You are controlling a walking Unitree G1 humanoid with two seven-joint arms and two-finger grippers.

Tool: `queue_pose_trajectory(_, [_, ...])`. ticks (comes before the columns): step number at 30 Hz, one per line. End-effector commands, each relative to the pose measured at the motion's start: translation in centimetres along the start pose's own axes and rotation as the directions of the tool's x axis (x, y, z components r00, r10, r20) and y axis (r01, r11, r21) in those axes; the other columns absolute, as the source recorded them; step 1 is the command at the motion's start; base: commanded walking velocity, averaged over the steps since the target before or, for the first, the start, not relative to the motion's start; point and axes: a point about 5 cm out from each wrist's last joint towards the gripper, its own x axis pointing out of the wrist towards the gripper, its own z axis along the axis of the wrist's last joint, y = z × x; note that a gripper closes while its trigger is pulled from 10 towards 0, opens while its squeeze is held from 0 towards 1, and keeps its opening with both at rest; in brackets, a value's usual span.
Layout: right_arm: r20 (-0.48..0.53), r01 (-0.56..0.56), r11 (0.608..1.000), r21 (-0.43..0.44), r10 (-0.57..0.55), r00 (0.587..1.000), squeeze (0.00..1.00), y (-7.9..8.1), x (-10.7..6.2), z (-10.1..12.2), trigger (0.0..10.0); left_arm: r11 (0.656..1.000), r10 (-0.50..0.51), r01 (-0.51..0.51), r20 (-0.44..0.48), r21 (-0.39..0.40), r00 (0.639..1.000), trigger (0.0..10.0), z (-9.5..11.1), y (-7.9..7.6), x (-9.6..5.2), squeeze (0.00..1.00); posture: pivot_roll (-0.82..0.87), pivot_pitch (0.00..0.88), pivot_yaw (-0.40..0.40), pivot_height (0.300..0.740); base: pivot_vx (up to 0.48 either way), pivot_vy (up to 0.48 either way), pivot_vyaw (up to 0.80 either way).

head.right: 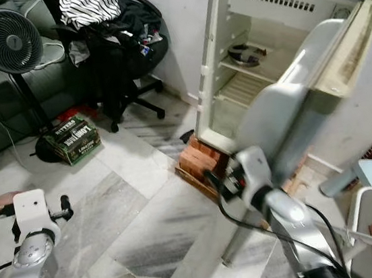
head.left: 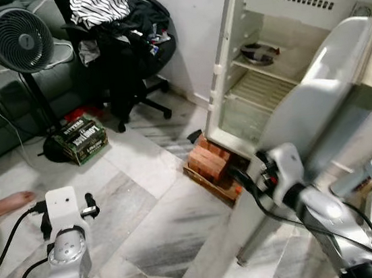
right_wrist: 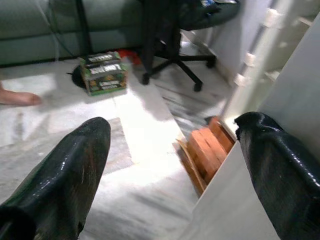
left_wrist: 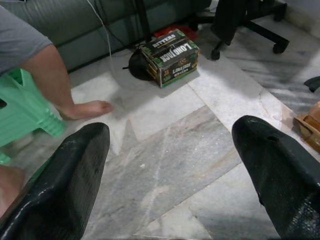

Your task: Restocking fridge

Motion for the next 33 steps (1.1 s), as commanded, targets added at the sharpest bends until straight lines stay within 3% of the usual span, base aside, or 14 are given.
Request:
queue_pose_trajectory(1, [-0.005,0.102,0.995,0.001,-0.102,0.995,0.00,-1.8,-0.2,0.4,10.0,1.000,-0.024,0.023,0.014,0.007,1.000,10.0,0.4,-0.5,0.2,0.00,0.12,0.000,-0.047,0.740,0.000,0.000,0.00])
queue_pose_trajectory(12, [0.051,0.019,0.999,0.033,-0.020,0.999,0.00,0.6,1.9,2.0,10.0,1.000,-0.009,0.009,0.015,0.008,1.000,10.0,0.3,-0.1,0.1,0.00,0.13,0.000,-0.049,0.740,0.000,0.000,0.00])
queue_pose_trajectory(16, [0.106,-0.073,0.996,0.056,0.067,0.992,0.00,3.2,4.0,3.4,10.0,1.000,-0.003,0.003,0.014,0.009,1.000,10.0,0.2,-0.2,0.1,0.00,0.13,0.000,-0.039,0.740,0.000,0.000,0.00])
queue_pose_trajectory(17, [0.166,-0.153,0.985,0.075,0.139,0.976,0.00,5.7,6.1,5.2,10.0,1.000,-0.003,0.003,0.018,0.010,1.000,10.0,0.4,-0.4,0.3,0.00,0.13,0.000,-0.039,0.740,0.000,0.000,0.00])
queue_pose_trajectory(18, [0.166,-0.153,0.985,0.075,0.139,0.976,0.00,5.7,6.1,5.2,10.0,1.000,-0.003,0.003,0.018,0.010,1.000,10.0,0.4,-0.4,0.3,0.00,0.13,0.000,-0.039,0.740,0.000,0.000,0.00])
queue_pose_trajectory(21, [0.266,-0.321,0.943,0.086,0.289,0.920,0.00,10.7,8.7,8.4,10.0,1.000,-0.007,0.007,0.028,0.011,1.000,10.0,0.8,-0.6,0.6,0.00,0.13,0.000,-0.031,0.740,0.000,0.000,0.00])
queue_pose_trajectory(22, [0.335,-0.466,0.881,0.084,0.416,0.846,0.00,14.6,9.5,10.8,10.0,1.000,-0.008,0.007,0.031,0.014,0.999,10.0,1.0,-0.7,0.7,0.00,0.13,0.000,-0.030,0.740,0.000,0.000,0.00])
queue_pose_trajectory(23, [0.335,-0.466,0.881,0.084,0.416,0.846,0.00,14.6,9.5,10.8,10.0,1.000,-0.008,0.007,0.031,0.014,0.999,10.0,1.0,-0.7,0.7,0.00,0.13,0.000,-0.030,0.740,0.000,0.000,0.00])
queue_pose_trajectory(25, [0.404,-0.630,0.775,0.053,0.560,0.723,0.00,18.6,9.2,13.3,10.0,1.000,-0.006,0.006,0.038,0.017,0.999,10.0,1.2,-0.7,0.9,0.00,0.14,0.000,-0.034,0.740,0.000,0.000,0.00])
queue_pose_trajectory(27, [0.446,-0.724,0.689,-0.006,0.650,0.615,0.00,20.5,8.1,14.7,10.0,1.000,-0.001,0.000,0.044,0.015,0.999,10.0,1.4,-0.7,0.9,0.00,0.16,0.000,-0.043,0.740,0.000,0.000,0.00])
queue_pose_trajectory(28, [0.461,-0.760,0.649,-0.025,0.682,0.567,0.00,20.7,7.3,15.0,10.0,1.000,0.007,-0.008,0.050,0.010,0.999,10.0,1.6,-0.5,0.8,0.00,0.17,0.000,-0.047,0.740,0.000,0.000,0.00])
queue_pose_trajectory(29, [0.454,-0.763,0.647,-0.010,0.683,0.573,0.00,20.1,7.1,14.5,10.0,1.000,0.013,-0.014,0.050,0.006,0.999,10.0,1.6,-0.4,0.8,0.00,0.17,0.000,-0.047,0.740,0.000,0.000,0.00])
queue_pose_trajectory(31, [0.393,-0.739,0.673,0.026,0.673,0.627,0.00,17.8,6.8,12.0,10.0,1.000,0.025,-0.024,0.044,-0.008,0.999,10.0,1.3,0.0,0.7,0.00,0.16,0.000,-0.050,0.740,0.000,0.000,0.00])
queue_pose_trajectory(33, [0.356,-0.708,0.705,0.033,0.654,0.668,0.00,16.7,6.8,10.7,10.0,1.000,0.025,-0.024,0.041,-0.017,0.999,10.0,1.1,0.0,0.7,0.00,0.15,0.000,-0.049,0.740,0.000,0.000,0.00])
